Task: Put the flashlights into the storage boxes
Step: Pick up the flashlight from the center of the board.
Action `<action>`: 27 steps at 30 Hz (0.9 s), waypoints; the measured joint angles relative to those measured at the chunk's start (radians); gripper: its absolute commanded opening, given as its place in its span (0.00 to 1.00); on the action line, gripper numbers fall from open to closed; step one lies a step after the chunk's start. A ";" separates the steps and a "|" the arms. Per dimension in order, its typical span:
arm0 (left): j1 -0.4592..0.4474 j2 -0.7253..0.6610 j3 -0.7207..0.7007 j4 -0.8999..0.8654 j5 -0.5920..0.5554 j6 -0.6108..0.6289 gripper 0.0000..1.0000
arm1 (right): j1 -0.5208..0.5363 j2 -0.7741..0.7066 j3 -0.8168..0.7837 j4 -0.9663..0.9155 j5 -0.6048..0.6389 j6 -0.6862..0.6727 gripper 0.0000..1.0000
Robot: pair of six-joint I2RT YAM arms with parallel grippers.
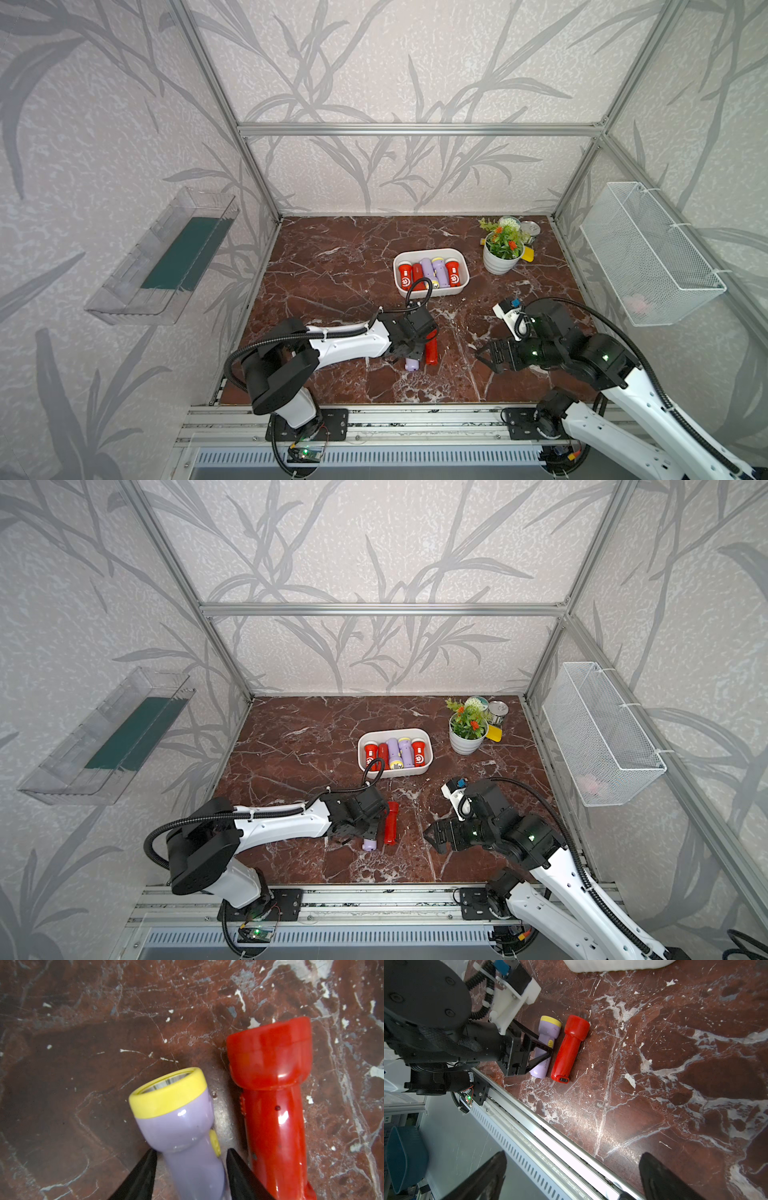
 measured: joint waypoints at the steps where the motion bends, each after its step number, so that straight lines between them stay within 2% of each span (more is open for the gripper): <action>1: 0.000 0.007 0.000 0.001 0.000 0.001 0.54 | 0.000 -0.002 0.000 0.000 0.000 0.000 0.99; 6: 0.000 0.024 0.000 0.000 0.000 0.003 0.52 | 0.000 -0.008 0.000 0.000 0.000 0.000 0.99; 12: 0.000 0.024 0.003 -0.006 -0.005 0.011 0.38 | 0.000 -0.010 0.000 0.000 0.000 0.000 0.99; 15: 0.000 0.023 0.011 -0.020 -0.012 0.015 0.36 | 0.000 -0.010 0.000 0.000 0.000 0.000 0.99; 20: 0.000 -0.008 0.035 -0.074 -0.027 0.021 0.35 | 0.000 -0.010 0.000 0.000 0.001 0.000 0.99; 27: 0.000 -0.145 0.137 -0.190 -0.077 0.049 0.36 | 0.000 -0.007 0.000 0.005 0.001 0.000 0.99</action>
